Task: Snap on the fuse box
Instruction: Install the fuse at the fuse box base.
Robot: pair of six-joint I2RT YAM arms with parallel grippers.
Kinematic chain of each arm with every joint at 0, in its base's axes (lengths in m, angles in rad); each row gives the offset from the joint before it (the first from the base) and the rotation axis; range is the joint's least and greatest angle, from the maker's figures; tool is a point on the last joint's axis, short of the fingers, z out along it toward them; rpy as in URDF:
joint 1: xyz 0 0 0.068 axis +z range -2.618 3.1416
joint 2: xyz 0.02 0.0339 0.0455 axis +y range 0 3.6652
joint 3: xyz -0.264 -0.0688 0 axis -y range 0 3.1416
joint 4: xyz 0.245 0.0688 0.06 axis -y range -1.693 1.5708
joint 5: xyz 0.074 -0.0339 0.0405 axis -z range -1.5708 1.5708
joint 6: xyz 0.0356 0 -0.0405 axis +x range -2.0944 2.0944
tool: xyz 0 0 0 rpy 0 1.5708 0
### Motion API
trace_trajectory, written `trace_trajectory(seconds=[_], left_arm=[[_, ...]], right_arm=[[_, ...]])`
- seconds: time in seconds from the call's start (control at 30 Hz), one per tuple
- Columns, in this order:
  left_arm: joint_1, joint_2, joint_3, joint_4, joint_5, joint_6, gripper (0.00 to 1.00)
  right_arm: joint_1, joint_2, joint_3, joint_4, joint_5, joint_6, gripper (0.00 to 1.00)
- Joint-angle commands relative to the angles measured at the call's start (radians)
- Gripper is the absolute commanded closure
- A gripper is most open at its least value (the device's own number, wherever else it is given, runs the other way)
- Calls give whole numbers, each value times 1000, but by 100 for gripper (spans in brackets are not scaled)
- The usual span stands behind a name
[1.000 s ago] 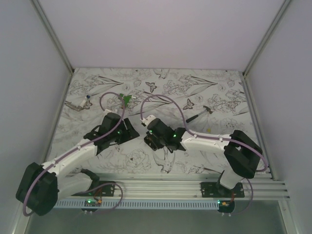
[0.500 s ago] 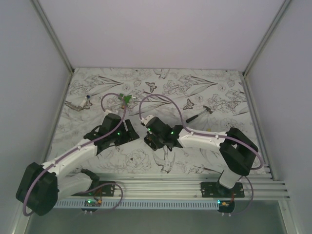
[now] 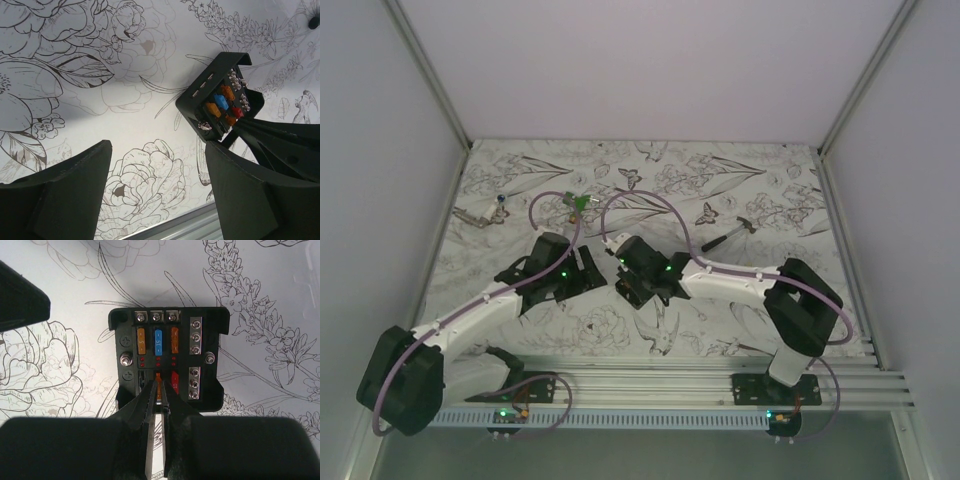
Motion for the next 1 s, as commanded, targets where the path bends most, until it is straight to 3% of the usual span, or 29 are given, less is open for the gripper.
trace_trajectory(seconds=[0.0, 0.37, 0.97], left_arm=[[7, 10, -11, 3, 24, -4, 22], [7, 28, -9, 12, 25, -4, 22], [7, 65, -43, 82, 40, -40, 23]], right_arm=[[-7, 32, 52, -41, -13, -7, 88], [-7, 103, 79, -134, -25, 5, 100], [-5, 300, 166, -308, -47, 16, 100]])
